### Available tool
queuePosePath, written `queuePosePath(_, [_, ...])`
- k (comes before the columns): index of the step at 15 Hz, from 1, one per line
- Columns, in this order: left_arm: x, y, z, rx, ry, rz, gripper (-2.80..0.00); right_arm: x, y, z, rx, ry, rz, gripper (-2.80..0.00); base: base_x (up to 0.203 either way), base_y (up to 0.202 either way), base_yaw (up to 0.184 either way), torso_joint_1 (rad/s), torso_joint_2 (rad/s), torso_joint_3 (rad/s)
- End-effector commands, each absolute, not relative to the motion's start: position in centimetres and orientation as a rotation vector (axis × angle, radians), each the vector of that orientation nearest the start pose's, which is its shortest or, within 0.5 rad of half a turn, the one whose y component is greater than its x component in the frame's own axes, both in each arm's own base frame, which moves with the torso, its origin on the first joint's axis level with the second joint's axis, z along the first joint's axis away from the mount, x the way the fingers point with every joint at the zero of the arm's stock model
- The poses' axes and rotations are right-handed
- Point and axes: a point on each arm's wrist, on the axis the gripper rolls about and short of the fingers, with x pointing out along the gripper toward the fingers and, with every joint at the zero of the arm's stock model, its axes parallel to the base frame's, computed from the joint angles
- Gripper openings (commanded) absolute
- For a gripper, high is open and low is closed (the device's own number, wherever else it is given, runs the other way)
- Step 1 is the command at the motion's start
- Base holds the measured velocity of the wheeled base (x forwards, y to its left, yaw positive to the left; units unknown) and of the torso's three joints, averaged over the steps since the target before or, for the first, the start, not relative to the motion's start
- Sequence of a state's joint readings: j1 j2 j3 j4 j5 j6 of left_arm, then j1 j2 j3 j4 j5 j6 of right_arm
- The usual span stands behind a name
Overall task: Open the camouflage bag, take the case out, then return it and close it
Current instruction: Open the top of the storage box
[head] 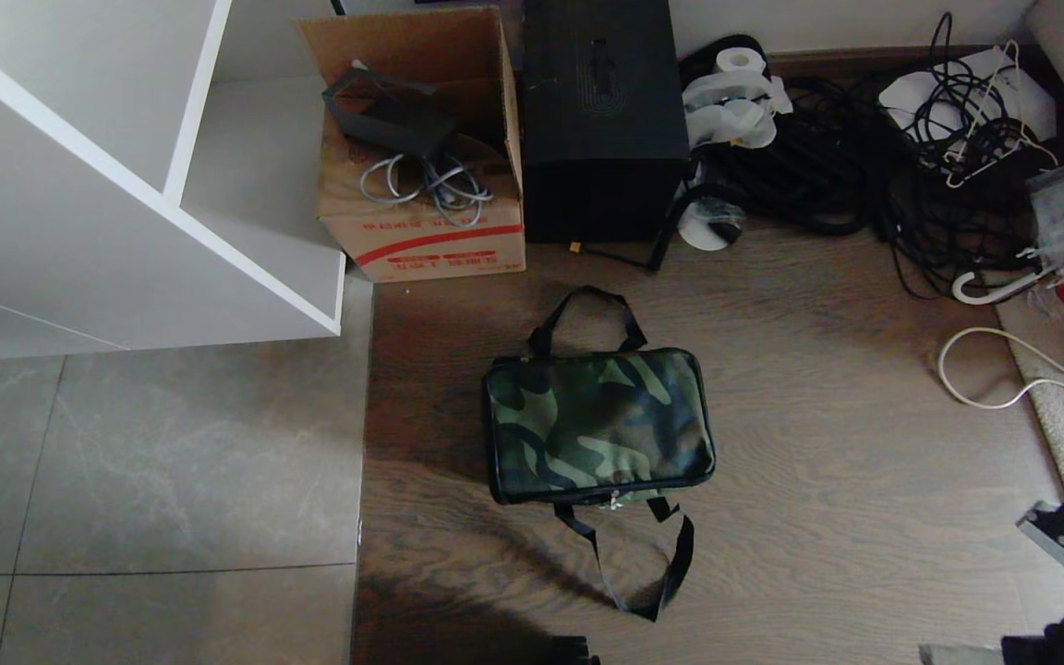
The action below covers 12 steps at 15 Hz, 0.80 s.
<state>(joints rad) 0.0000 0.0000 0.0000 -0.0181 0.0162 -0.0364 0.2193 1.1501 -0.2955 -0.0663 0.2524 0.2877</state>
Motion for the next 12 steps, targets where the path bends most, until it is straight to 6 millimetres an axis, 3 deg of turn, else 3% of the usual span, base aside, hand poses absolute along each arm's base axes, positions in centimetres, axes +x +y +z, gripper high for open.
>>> queuePosePath(1, [-2.2,0.0,7.5,-0.037,-0.010,0.017,-2.80,17.0,4.7,10.2,0.280,0.859,0.351,-2.80,0.000,0.000,0.000,0.000,0.00,0.000])
queuePosePath(4, [-2.2,0.0,7.5,-0.037,-0.010,0.017,-2.80,20.7,6.7,8.3,0.285,0.840,0.393,-2.80,0.000,0.000,0.000,0.000,0.00,0.000])
queuePosePath(7, [-2.2,0.0,7.5,-0.037,-0.010,0.017,-2.80,22.5,8.2,9.5,0.360,0.682,0.448,-2.80,0.000,0.000,0.000,0.000,0.00,0.000])
queuePosePath(10, [-2.2,0.0,7.5,-0.037,-0.010,0.017,-2.80,21.3,7.9,11.3,0.375,0.623,0.478,-2.80,0.000,0.000,0.000,0.000,0.00,0.000])
queuePosePath(12, [-2.2,0.0,7.5,-0.037,-0.010,0.017,-2.80,19.1,7.2,11.4,0.378,0.674,0.484,-2.80,0.000,0.000,0.000,0.000,0.00,0.000])
